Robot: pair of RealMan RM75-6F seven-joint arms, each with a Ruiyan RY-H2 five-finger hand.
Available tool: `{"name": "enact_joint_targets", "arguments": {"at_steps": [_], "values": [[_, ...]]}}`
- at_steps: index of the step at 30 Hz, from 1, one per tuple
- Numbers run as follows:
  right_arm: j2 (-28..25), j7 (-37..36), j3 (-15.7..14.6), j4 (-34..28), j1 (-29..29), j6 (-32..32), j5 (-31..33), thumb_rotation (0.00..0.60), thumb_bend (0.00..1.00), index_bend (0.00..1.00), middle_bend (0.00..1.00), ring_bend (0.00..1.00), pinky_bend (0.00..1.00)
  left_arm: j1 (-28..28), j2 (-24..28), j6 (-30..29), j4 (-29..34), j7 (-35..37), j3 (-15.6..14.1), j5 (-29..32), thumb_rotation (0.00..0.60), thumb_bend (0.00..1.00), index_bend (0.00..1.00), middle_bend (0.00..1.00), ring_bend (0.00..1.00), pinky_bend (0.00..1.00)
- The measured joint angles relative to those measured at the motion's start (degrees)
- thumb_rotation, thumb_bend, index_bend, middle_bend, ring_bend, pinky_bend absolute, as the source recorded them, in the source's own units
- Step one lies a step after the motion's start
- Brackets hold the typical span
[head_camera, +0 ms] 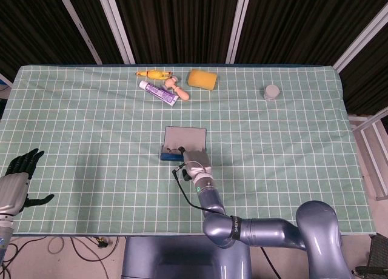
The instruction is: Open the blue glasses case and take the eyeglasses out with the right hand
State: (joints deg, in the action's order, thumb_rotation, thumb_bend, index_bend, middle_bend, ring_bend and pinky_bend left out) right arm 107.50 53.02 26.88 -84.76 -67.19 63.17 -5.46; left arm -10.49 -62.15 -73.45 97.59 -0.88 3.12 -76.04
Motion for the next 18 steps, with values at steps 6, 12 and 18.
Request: {"name": "enact_joint_targets", "arguments": {"at_steps": [6,12,18], "values": [[1.5,-1.1,0.0,1.2,-0.6,-1.1,1.1,0.6,0.54,0.14,0.9,0.98,1.0,-0.1,0.0,0.2,0.0,0.0,0.0,0.1,0.6,0.0,0.0,0.0,0.0,0.0],[2.4,-2.1,0.3,0.6,-1.0,-2.0,1.9,0.6,0.54,0.23,0.9,0.98,1.0,-0.1,-0.1,0.1,0.0,-0.1,0.0,0.3,0.6,0.0,0.0,0.0,0.0,0.0],[1.5,-2.3,0.5,-3.2,-1.1,-1.6,2.8,0.6,0.54,0.28,0.9,0.98,1.0,0.0,-0.1,0.0,0.1,-0.2,0.0,0.3,0.6,0.0,0.0,0.0,0.0,0.0]]}}
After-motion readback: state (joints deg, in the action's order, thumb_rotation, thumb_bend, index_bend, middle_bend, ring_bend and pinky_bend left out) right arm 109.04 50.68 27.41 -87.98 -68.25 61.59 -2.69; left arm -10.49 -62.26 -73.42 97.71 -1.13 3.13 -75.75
